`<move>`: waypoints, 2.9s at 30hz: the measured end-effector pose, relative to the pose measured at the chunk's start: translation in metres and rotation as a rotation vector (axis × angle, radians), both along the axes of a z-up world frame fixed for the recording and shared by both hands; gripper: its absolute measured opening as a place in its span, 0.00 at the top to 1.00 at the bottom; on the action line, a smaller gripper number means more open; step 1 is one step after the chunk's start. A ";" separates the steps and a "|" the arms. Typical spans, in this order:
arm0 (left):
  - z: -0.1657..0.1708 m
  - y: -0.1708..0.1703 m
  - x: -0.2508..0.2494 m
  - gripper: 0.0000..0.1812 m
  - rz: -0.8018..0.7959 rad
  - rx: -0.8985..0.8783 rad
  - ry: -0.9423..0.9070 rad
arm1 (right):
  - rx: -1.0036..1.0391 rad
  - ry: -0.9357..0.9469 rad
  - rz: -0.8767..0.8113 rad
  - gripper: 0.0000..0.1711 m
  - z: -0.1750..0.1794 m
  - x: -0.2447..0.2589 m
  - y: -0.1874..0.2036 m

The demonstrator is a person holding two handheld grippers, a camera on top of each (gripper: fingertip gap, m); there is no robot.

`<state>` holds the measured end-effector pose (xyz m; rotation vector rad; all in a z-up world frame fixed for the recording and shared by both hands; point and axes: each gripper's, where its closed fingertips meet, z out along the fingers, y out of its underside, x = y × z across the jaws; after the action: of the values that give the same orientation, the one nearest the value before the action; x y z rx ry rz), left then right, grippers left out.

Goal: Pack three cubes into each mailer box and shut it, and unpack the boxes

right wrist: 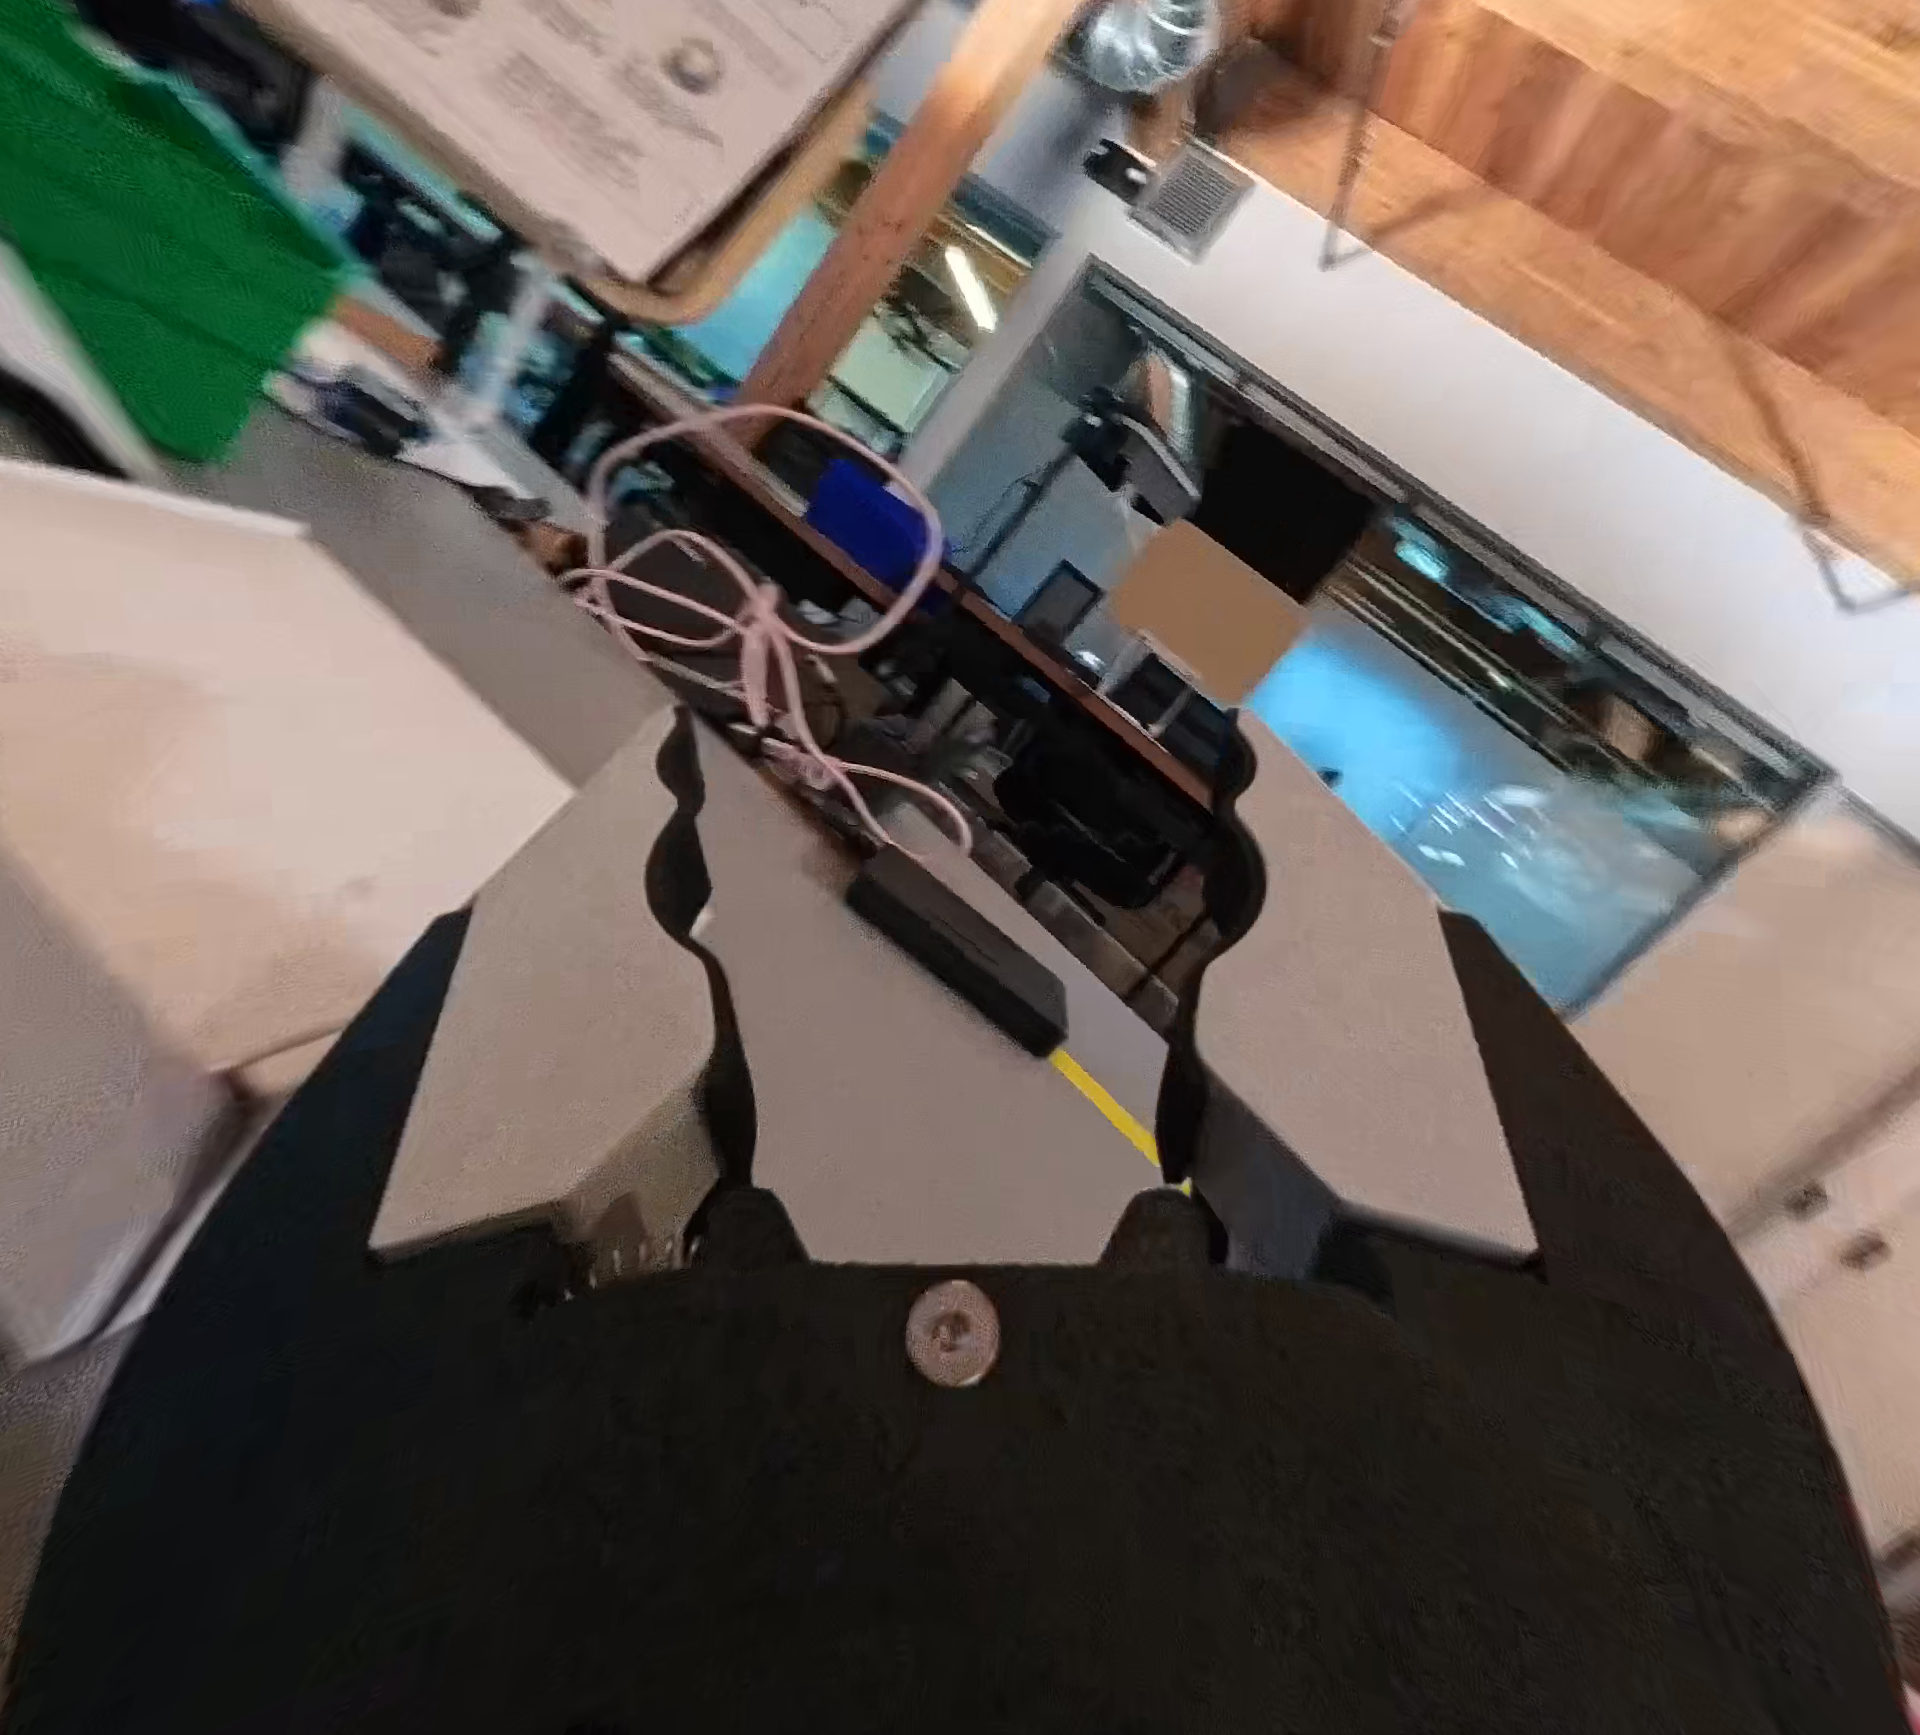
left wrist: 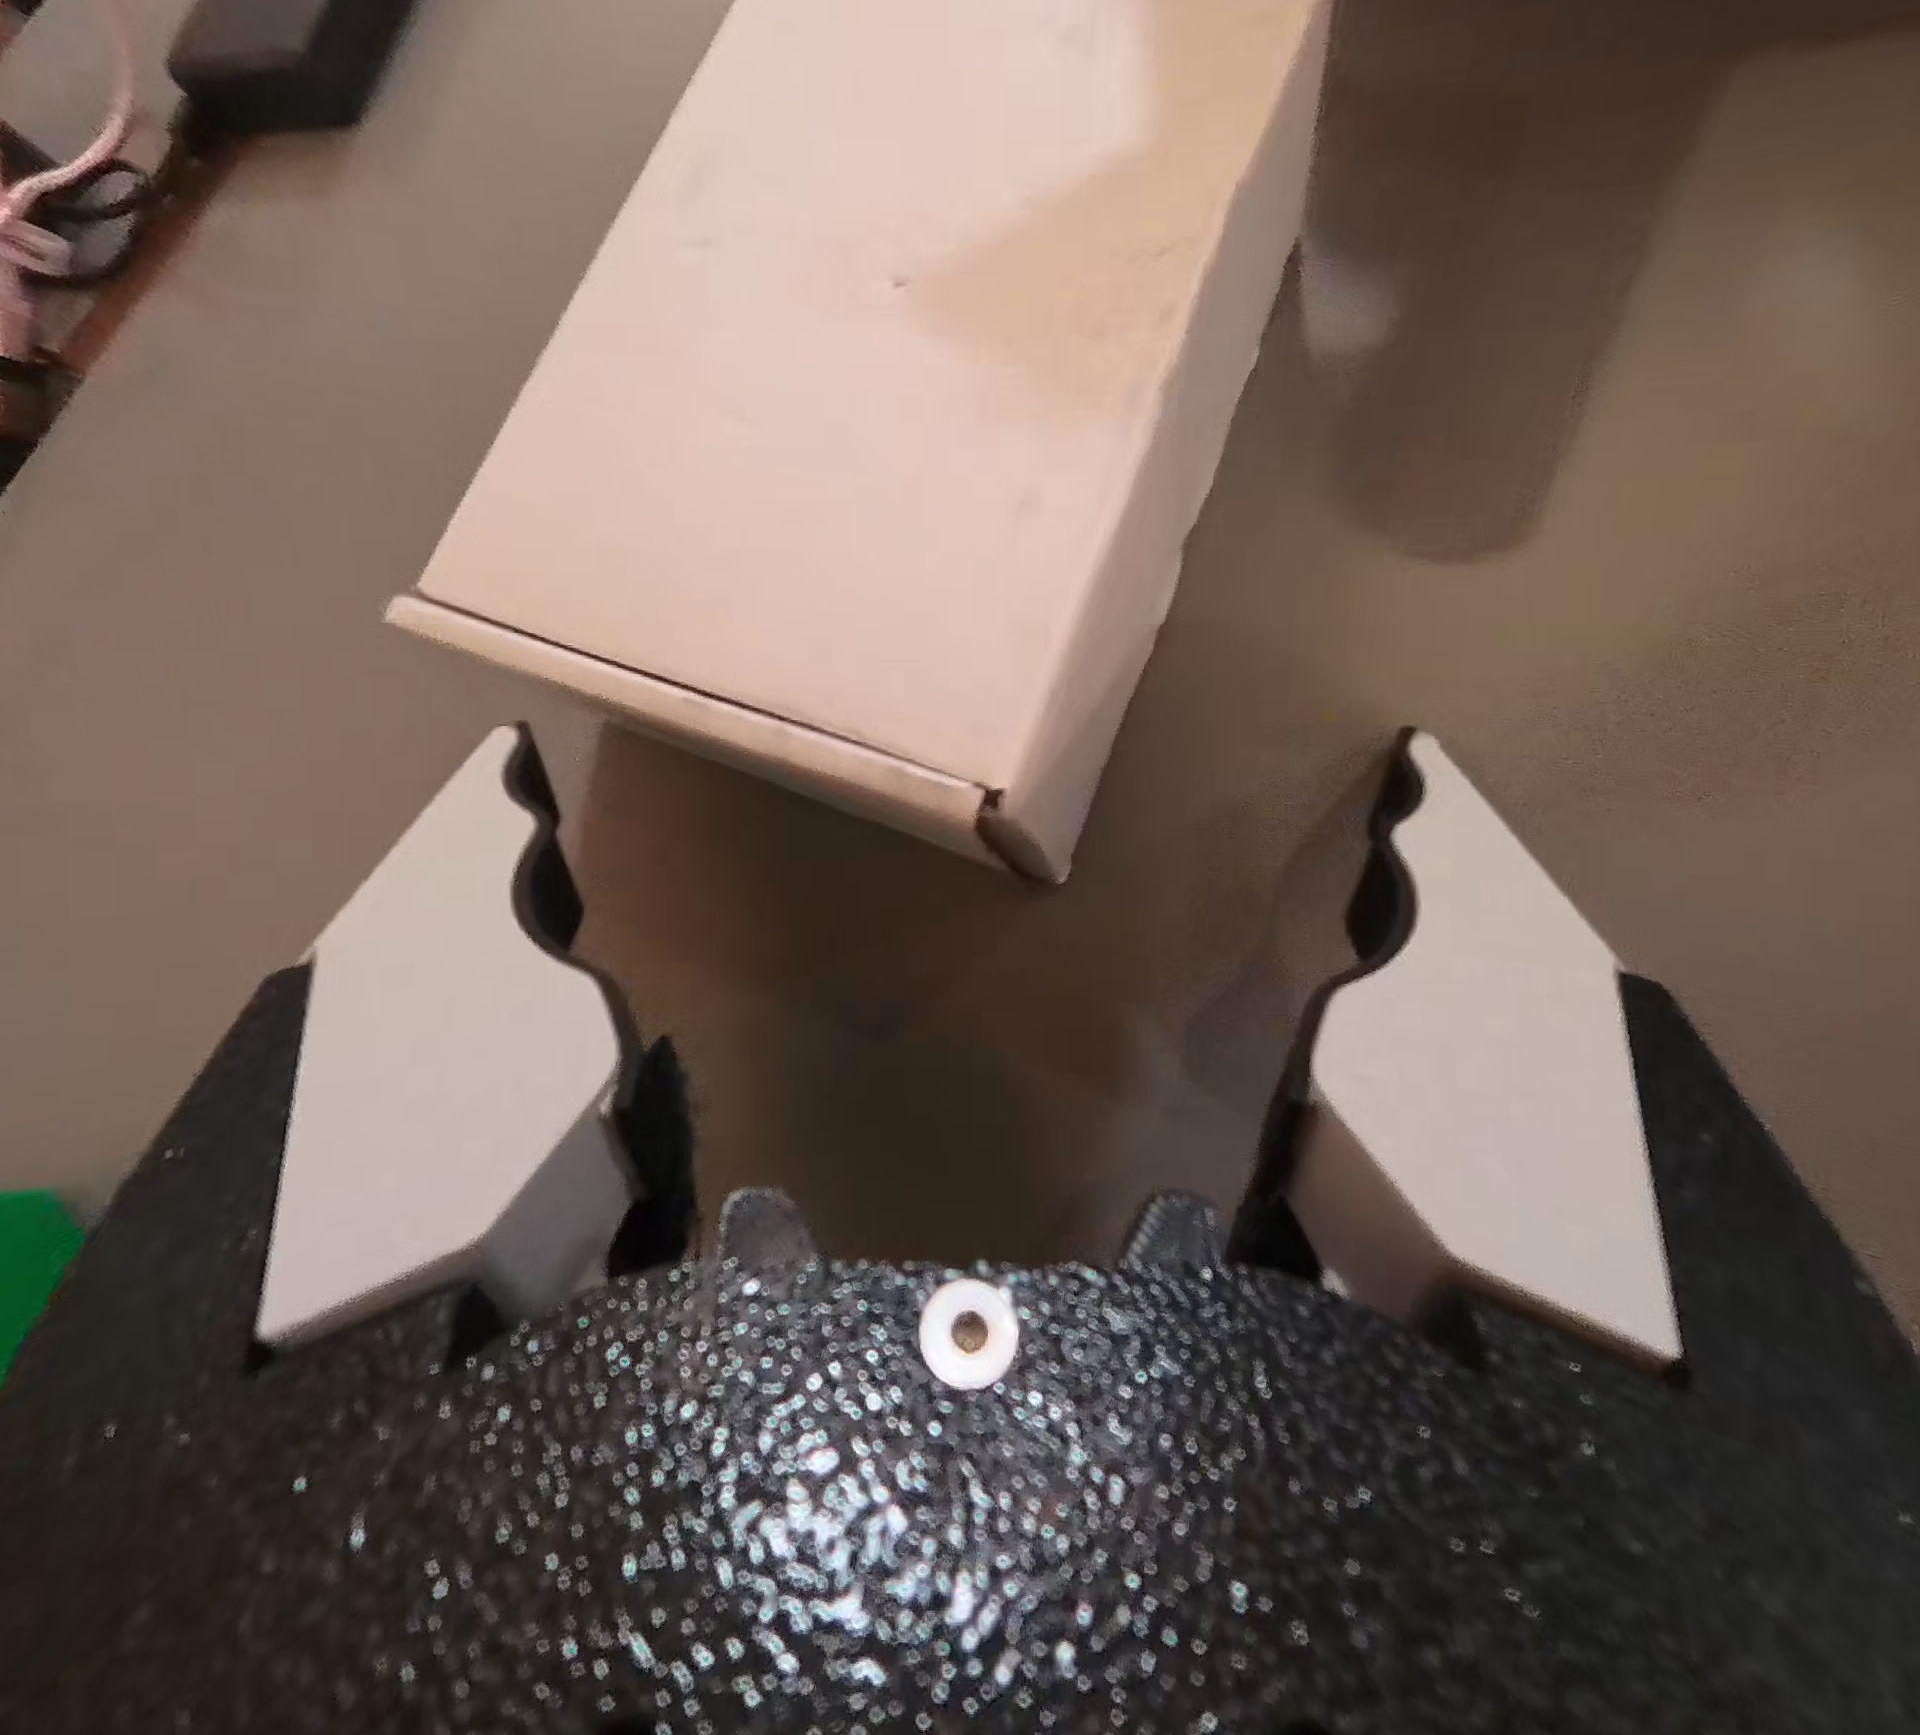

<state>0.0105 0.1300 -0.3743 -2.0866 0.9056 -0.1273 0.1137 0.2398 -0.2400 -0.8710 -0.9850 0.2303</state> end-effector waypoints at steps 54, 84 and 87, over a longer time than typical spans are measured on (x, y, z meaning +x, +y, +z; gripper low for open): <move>0.055 0.033 0.051 0.16 -0.275 -0.101 -0.715 | -0.305 -0.429 0.375 0.62 -0.054 -0.020 -0.069; 0.106 0.072 0.032 0.33 0.079 0.177 -1.049 | -0.653 -0.153 0.398 0.62 -0.033 -0.024 -0.055; 0.106 0.071 0.032 0.32 0.087 0.172 -1.062 | -0.640 -0.154 0.389 0.63 -0.033 -0.025 -0.055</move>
<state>0.0429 0.2014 -0.2687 -1.5429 0.1567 -0.9624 0.0892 0.1848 -0.2728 -1.2823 -1.2469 0.8536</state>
